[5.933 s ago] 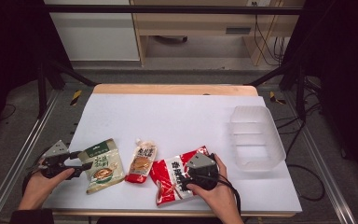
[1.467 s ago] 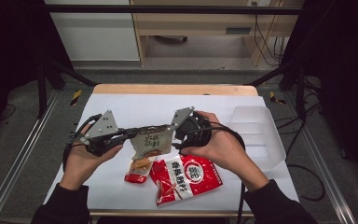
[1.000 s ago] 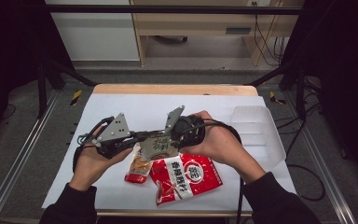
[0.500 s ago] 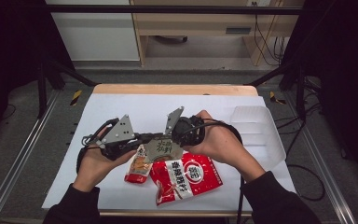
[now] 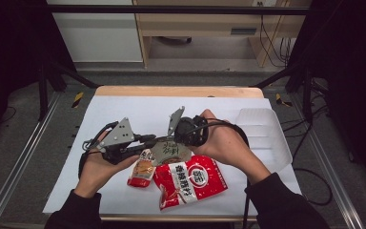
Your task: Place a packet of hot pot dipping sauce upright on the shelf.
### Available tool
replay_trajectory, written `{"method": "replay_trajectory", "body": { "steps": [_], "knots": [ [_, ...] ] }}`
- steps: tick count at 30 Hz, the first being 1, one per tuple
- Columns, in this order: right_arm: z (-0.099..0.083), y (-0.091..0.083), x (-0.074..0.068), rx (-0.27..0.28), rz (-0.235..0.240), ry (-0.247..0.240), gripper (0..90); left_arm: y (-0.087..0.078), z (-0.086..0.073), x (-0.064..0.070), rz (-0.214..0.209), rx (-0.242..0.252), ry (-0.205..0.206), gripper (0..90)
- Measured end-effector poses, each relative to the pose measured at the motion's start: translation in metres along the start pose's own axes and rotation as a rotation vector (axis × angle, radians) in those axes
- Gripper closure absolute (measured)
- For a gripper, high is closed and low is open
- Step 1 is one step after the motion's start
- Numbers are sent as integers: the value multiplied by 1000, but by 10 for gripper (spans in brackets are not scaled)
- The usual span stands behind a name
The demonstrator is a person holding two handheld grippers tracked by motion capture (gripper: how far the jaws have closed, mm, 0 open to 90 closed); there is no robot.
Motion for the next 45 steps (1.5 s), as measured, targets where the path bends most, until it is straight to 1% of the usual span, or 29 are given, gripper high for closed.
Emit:
{"method": "replay_trajectory", "body": {
  "steps": [1, 2, 3, 4, 5, 6, 8, 9, 10, 11, 13, 14, 16, 19, 22, 25, 27, 28, 30, 32, 34, 36, 37, 38, 40, 41, 42, 44, 45],
  "knots": [
    [-1, -2, 3, -11, -8, -10, 900, 0, -2, 1, -1, 11, -12, 618],
    [-1, -2, 3, -11, -8, -10, 900, 0, -4, 2, 5, 21, -19, 618],
    [-2, -6, 6, -25, -21, -13, 900, 1, -7, 3, 16, 27, -25, 454],
    [-2, -6, 6, -25, -21, -13, 900, 1, -10, 3, 30, 28, -30, 454],
    [-3, -7, 8, -30, -26, -12, 900, 1, -15, 4, 53, 35, -37, 411],
    [-5, -10, 11, -32, -31, -9, 900, 1, -19, 5, 66, 38, -44, 357],
    [-8, -15, 17, -25, -37, -6, 900, 0, -31, 6, 84, 31, -58, 292],
    [-10, -18, 20, -24, -40, 4, 900, 0, -40, 8, 98, 19, -68, 262],
    [-14, -24, 26, -18, -49, 11, 900, 0, -46, 8, 106, 6, -71, 195],
    [-14, -24, 26, -18, -49, 11, 900, 0, -55, 8, 121, -17, -78, 195],
    [-21, -33, 34, -16, -69, 19, 900, 1, -75, 7, 145, -45, -118, 131],
    [-21, -33, 34, -16, -69, 19, 900, 2, -84, 6, 150, -55, -142, 131],
    [-28, -43, 41, -7, -91, 27, 900, 2, -100, 2, 164, -71, -183, 95],
    [-35, -48, 46, -5, -106, 39, 900, -1, -118, -8, 200, -78, -217, 82],
    [-50, -57, 55, 3, -116, 61, 900, -7, -130, -19, 232, -56, -260, 77],
    [-66, -62, 64, 4, -127, 95, 900, -14, -142, -27, 266, -49, -283, 72],
    [-85, -64, 74, 10, -139, 142, 900, -17, -149, -31, 281, -50, -295, 64],
    [-85, -64, 74, 10, -139, 142, 900, -18, -153, -34, 294, -50, -306, 64],
    [-101, -66, 82, 11, -153, 173, 900, -20, -160, -39, 314, -54, -330, 64],
    [-115, -68, 90, 8, -164, 201, 900, -22, -161, -42, 333, -53, -336, 64],
    [-129, -69, 98, 4, -178, 231, 900, -24, -162, -43, 340, -47, -343, 64],
    [-140, -69, 105, 1, -191, 258, 900, -23, -164, -43, 345, -56, -338, 64],
    [-153, -68, 113, 1, -206, 294, 900, -22, -164, -43, 346, -64, -334, 65],
    [-153, -68, 113, 1, -206, 294, 900, -22, -164, -42, 350, -74, -326, 65],
    [-165, -67, 120, -5, -215, 322, 900, -21, -164, -41, 356, -85, -311, 64],
    [-175, -65, 126, -13, -222, 337, 900, -21, -163, -41, 356, -83, -310, 64],
    [-175, -65, 126, -13, -222, 337, 900, -21, -163, -41, 356, -81, -311, 64],
    [-184, -64, 132, -12, -235, 360, 900, -21, -163, -41, 361, -80, -314, 64],
    [-193, -63, 138, -15, -242, 375, 900, -22, -163, -41, 363, -78, -316, 64]
  ]
}}
Point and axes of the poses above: each handheld gripper's, and its own axes: y roughly forward along the jaws, z roughly out of its top, x roughly to its right, the point moved 5 cm from there along y, roughly forward along the jaws, and after that the axes turned 5 degrees about -x, right-handed, at the moved point
